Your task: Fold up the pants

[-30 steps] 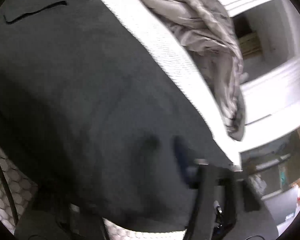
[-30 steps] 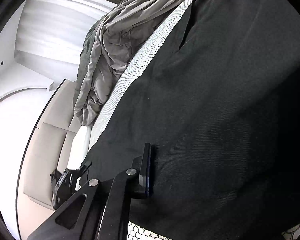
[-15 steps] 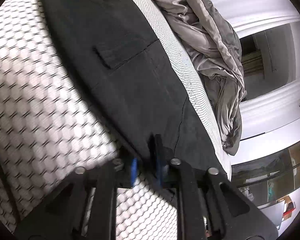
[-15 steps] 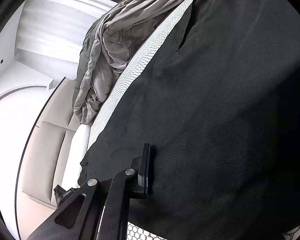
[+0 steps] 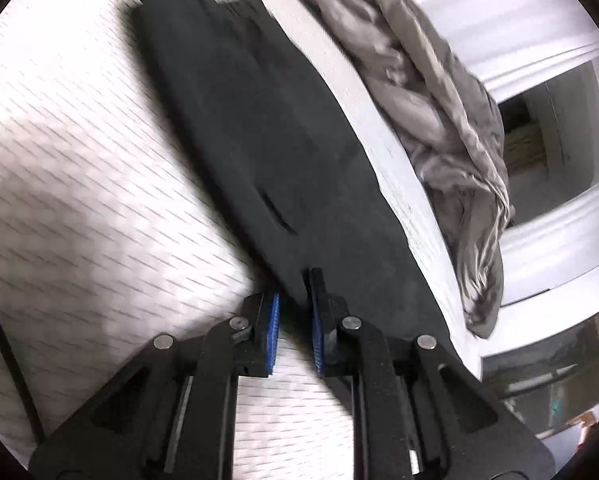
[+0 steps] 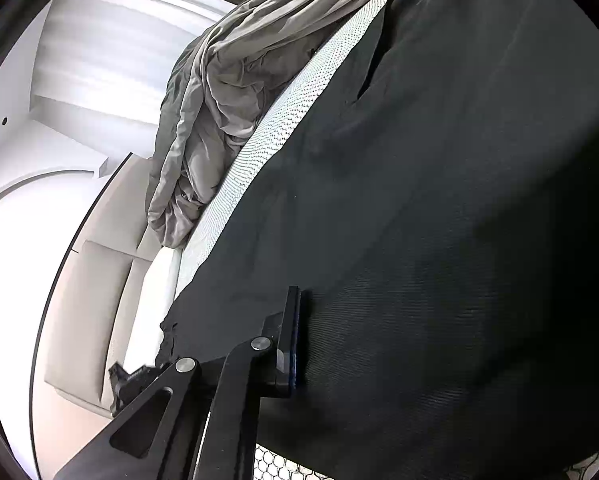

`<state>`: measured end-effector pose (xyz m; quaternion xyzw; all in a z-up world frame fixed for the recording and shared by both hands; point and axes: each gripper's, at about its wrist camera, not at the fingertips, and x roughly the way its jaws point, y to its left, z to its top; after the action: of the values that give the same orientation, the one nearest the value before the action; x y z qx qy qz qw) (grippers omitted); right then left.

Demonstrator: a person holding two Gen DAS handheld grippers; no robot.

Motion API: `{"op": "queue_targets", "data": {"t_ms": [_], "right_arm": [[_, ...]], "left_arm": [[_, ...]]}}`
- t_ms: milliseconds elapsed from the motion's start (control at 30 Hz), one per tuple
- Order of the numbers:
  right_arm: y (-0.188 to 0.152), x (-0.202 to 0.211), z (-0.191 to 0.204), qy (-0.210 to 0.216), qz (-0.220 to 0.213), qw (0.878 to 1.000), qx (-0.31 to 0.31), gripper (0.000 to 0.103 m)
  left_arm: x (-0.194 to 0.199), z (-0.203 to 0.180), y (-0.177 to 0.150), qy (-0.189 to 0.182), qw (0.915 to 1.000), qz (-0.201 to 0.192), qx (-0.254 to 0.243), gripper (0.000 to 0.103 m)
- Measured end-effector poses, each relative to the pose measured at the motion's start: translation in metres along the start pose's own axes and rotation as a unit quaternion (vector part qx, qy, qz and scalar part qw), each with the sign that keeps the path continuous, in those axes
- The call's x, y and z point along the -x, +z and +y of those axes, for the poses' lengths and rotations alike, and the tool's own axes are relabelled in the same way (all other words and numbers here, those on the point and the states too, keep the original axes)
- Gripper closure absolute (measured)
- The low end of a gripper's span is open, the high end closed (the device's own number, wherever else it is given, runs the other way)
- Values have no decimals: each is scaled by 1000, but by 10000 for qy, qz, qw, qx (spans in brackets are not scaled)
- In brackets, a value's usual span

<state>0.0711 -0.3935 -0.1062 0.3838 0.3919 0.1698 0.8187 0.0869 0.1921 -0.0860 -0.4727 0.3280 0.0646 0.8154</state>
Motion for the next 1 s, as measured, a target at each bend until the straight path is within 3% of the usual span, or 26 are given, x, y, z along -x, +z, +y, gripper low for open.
{"op": "queue_targets", "data": {"t_ms": [200,333,433,500,567,633,767,900,1000], "right_arm": [[-1,0,1,23,10,10000,-14,92],[-1,-1,2,29,17,10000,-13,92],[-1,-1,2,29,25,10000,8,92],[-2,-2,2,31,25,10000,16,92],[-2,-3,3,11,25,10000,31,92],[-2,-4,4,-8,20,10000,35,92],[-2,-5,5,-18,10,10000,34,92],[-3,-5,6,-28,3,10000,70,92],[-4,-5,6,-28,-2,10000,90,92]], "left_arm": [[3,9,22,-213,9997,92,47,89],[8,12,47,-134,9993,-181,313,59],[-8,11,68,51,9994,-84,326,58],[-19,12,79,131,9995,11,295,64],[-27,12,84,350,9992,111,148,92],[-20,26,89,232,9993,47,298,95],[20,55,100,527,9955,-625,477,94],[22,71,105,409,9957,-540,629,94],[12,64,117,278,9957,-489,738,77]]}}
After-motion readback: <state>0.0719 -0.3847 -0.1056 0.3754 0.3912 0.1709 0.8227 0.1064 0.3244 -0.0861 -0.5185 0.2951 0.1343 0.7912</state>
